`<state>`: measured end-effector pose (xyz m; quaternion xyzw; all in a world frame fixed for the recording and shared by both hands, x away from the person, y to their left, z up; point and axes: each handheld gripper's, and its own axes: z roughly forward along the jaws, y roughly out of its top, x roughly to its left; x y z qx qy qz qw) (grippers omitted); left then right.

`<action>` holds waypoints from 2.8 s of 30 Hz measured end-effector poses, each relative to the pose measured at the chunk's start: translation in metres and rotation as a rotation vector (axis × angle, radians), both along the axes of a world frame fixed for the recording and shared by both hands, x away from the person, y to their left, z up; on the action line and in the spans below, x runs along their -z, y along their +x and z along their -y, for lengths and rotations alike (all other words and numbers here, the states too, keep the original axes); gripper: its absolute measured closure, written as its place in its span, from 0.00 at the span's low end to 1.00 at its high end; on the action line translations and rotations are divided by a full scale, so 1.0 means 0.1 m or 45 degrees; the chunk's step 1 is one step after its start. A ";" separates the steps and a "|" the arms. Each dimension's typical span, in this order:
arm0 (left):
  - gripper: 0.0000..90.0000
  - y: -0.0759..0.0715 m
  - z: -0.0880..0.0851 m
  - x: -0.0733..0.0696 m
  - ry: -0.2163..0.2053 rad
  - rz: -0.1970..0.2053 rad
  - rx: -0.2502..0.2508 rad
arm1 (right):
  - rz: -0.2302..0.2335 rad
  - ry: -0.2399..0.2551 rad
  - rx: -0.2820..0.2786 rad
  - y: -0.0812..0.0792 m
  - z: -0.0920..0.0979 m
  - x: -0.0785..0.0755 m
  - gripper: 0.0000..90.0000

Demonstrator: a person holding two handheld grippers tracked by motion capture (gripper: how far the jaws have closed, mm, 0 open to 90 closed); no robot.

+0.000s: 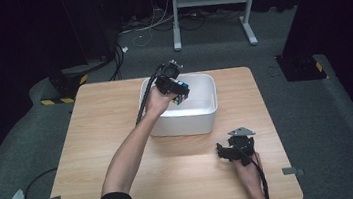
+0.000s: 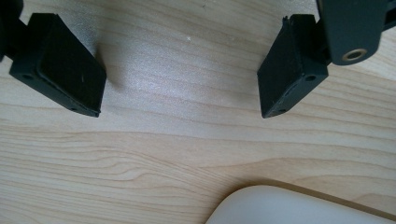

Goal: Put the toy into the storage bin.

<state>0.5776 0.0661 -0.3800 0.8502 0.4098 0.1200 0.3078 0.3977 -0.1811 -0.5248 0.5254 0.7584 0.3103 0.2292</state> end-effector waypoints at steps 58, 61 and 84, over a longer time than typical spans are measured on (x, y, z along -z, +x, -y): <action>0.37 -0.50 -0.10 -0.14 -0.045 0.075 0.034 | -0.004 0.001 0.000 0.00 -0.01 0.00 0.17; 0.37 -0.51 -0.11 -0.15 -0.051 0.072 0.035 | -0.005 0.000 -0.003 0.00 0.00 0.00 0.17; 0.37 -0.67 -0.11 -0.06 -0.074 0.101 0.066 | -0.004 0.000 -0.006 0.00 0.00 0.00 0.17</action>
